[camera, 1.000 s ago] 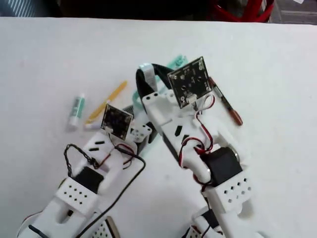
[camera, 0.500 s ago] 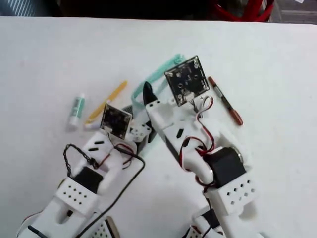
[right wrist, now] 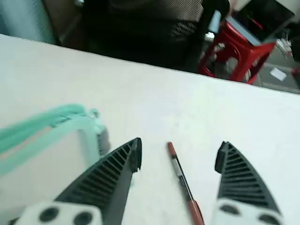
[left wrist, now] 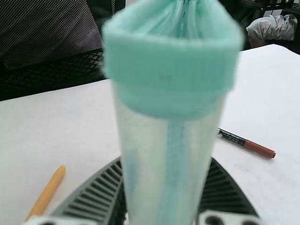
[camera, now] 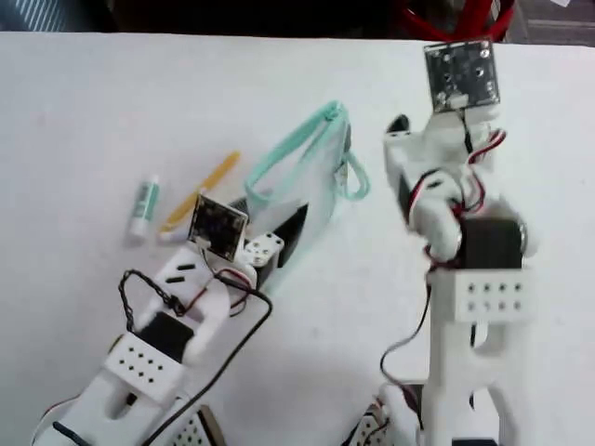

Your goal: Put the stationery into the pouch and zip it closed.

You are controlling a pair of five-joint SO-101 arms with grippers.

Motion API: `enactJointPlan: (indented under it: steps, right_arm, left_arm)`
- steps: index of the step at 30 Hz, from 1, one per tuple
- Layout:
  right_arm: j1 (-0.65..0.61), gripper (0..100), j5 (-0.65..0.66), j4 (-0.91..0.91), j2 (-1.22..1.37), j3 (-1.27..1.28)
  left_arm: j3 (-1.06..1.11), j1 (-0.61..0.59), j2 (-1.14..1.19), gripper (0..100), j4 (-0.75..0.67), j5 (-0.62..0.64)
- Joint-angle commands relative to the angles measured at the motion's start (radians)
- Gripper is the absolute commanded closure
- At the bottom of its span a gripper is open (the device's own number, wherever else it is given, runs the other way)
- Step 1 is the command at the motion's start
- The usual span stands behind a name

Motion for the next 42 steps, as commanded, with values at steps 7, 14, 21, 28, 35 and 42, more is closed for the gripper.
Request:
enactJointPlan:
  steps: [7, 14, 21, 28, 35, 42]
  right_arm:
    - [0.173, 75.9, 0.209, -0.013, 0.429, -0.038]
    - [0.197, 82.3, 0.330, -0.134, 0.768, -0.071]
    - [0.208, 85.1, 0.348, -0.101, 0.984, -0.269]
    - [0.206, 85.4, 0.351, -0.101, 1.156, -0.399]
    - [0.196, 92.7, 0.351, -0.102, 1.219, -0.448]
    - [0.203, 98.1, 0.381, -0.096, 1.236, -0.482]
  left_arm:
    - [-0.009, -0.002, -0.012, 83, -0.015, 0.000]
    - [-0.008, -0.005, -0.012, 83, -0.017, 0.000]
    - [-0.005, -0.002, -0.012, 83, -0.017, 0.000]
    - [-0.006, -0.002, -0.012, 83, -0.017, -0.002]
    - [-0.006, -0.002, -0.012, 83, -0.017, -0.002]
    - [-0.006, -0.002, -0.012, 83, -0.017, -0.002]
